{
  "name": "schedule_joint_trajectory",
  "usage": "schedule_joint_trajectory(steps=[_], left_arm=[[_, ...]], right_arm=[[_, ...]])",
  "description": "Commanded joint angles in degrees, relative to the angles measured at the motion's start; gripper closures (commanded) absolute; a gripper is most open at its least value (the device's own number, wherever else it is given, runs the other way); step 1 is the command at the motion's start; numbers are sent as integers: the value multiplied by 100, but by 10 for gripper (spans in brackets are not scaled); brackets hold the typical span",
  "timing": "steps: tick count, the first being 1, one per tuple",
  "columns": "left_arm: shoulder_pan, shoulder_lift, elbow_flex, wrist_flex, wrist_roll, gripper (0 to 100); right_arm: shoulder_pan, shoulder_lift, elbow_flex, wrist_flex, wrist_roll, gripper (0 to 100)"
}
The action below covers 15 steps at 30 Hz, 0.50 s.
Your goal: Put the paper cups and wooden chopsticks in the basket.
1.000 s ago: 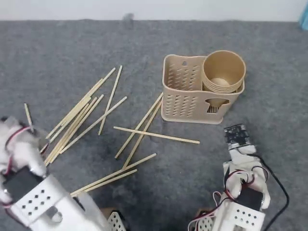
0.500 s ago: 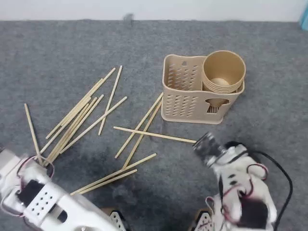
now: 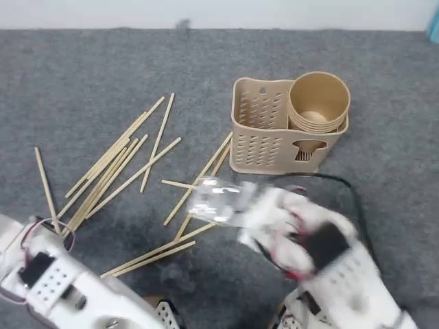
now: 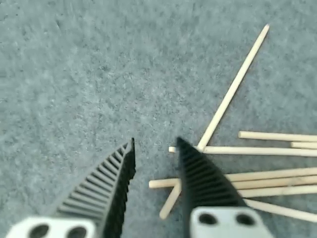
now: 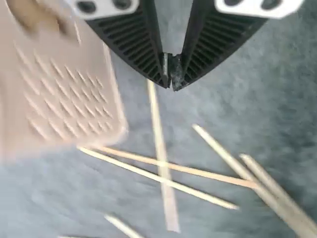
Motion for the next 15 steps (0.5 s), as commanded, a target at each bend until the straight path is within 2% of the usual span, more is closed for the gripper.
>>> schedule_joint_trajectory(steps=[1, 3, 8, 12, 15], left_arm=[[26, 949, -593, -334, 88, 837], [26, 1582, -848, -510, 88, 837], [26, 3253, -1692, -677, 185, 837], [18, 4466, -2387, -598, 308, 837], [-9, 5037, -2905, -229, 316, 837]], right_arm=[[-576, 1059, -668, -567, -88, 987], [-708, 1569, -888, -910, -88, 975], [-901, 2958, -1635, -1657, -519, 861], [-1244, 4136, -2347, -1851, -527, 881], [-1235, 4884, -2664, -2018, -519, 883]])
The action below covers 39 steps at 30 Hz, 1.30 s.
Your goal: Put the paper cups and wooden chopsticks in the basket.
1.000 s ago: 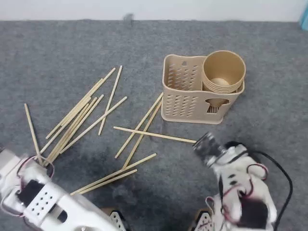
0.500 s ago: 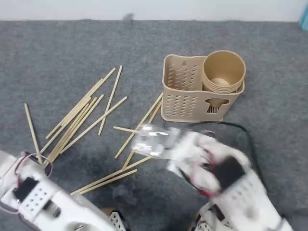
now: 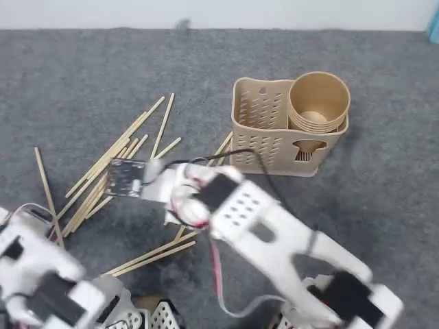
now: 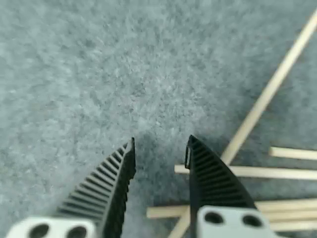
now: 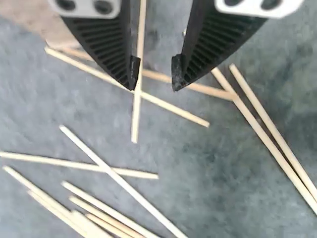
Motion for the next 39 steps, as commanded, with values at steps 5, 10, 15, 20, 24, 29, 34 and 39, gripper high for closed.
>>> schedule_joint_trajectory(steps=[5, 10, 15, 20, 24, 29, 34, 39], left_arm=[[-62, 712, -822, 387, 88, 838], [-53, 712, -831, 387, 88, 838], [-53, 730, -831, 387, 88, 838], [-62, 738, -831, 387, 88, 838], [-62, 747, -831, 387, 88, 838], [-53, 756, -840, 387, 88, 838], [-53, 756, -840, 387, 88, 838], [-53, 756, -840, 387, 88, 838]], right_arm=[[277, 1332, -624, -998, -97, 883], [286, 1745, -651, -1464, -79, 879], [295, 1903, -686, -1622, -62, 879], [479, 2281, -1029, -1613, -62, 879], [629, 2818, -1459, -1578, -88, 883], [611, 3240, -1943, -1209, -79, 883], [637, 3512, -2163, -1147, -70, 885], [664, 3591, -2338, -1112, -70, 998]])
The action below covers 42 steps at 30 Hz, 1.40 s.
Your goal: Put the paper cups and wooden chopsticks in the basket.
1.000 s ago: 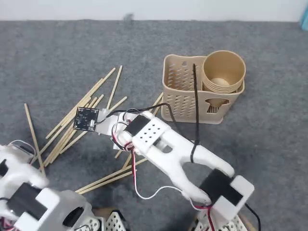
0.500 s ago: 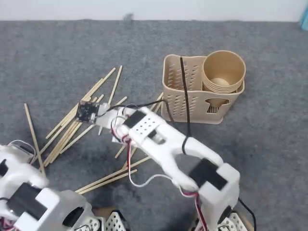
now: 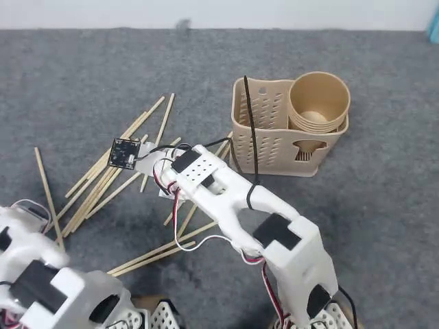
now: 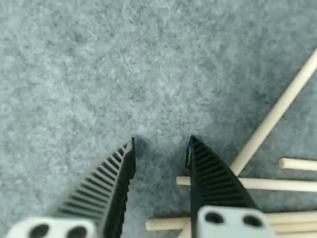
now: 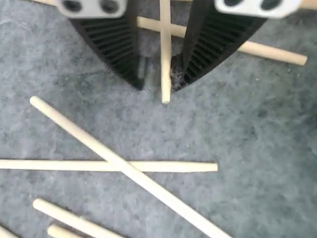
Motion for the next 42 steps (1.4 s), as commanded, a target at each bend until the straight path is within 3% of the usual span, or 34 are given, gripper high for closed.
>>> schedule_joint_trajectory(steps=[1, 13, 28, 42], left_arm=[[-35, 62, -180, 9, 62, 838], [-26, 26, -163, 9, 62, 838], [-26, 18, -171, 9, 62, 838], [53, 18, -154, 9, 62, 838]], right_arm=[[154, -171, -369, 101, -35, 986], [259, -857, -1029, 1596, -149, 991], [224, -4708, 888, 1842, -527, 991], [268, -7380, 1310, 1270, -2716, 991]])
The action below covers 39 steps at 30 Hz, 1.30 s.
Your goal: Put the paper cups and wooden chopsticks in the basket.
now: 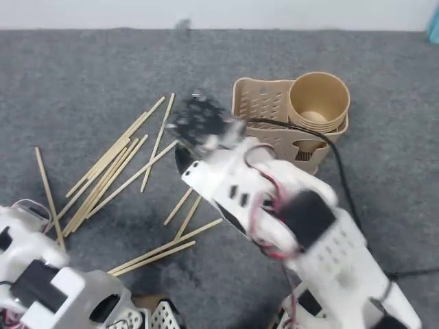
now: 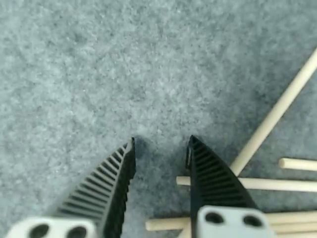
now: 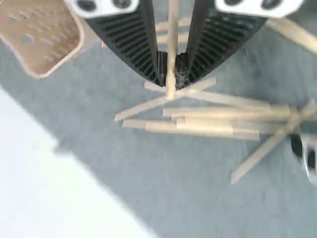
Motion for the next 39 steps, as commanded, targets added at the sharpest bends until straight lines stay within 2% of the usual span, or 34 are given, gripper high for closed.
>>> schedule_joint_trajectory(steps=[1, 6, 13, 17, 21, 25, 30, 39], left_arm=[[53, 18, -154, 9, 62, 838], [44, 18, -145, 9, 53, 838], [44, 18, -145, 9, 53, 838], [62, 9, -145, 9, 53, 840], [62, 9, -145, 9, 35, 900], [62, 9, -163, 18, 26, 958], [62, 9, -163, 18, 26, 960], [62, 9, -171, 18, 26, 963]], right_arm=[[75, -725, -35, -321, -598, 991], [453, -1385, 352, -673, -1574, 991], [699, -2396, 1943, -1341, -1600, 991], [1121, -2853, 2145, -2466, -1609, 991], [1525, -2844, 2171, -3574, -1609, 991], [2062, -2519, 2171, -4769, -1644, 991], [2677, -1763, 2171, -6070, -1653, 991], [3187, -92, 2163, -7064, -1662, 991]])
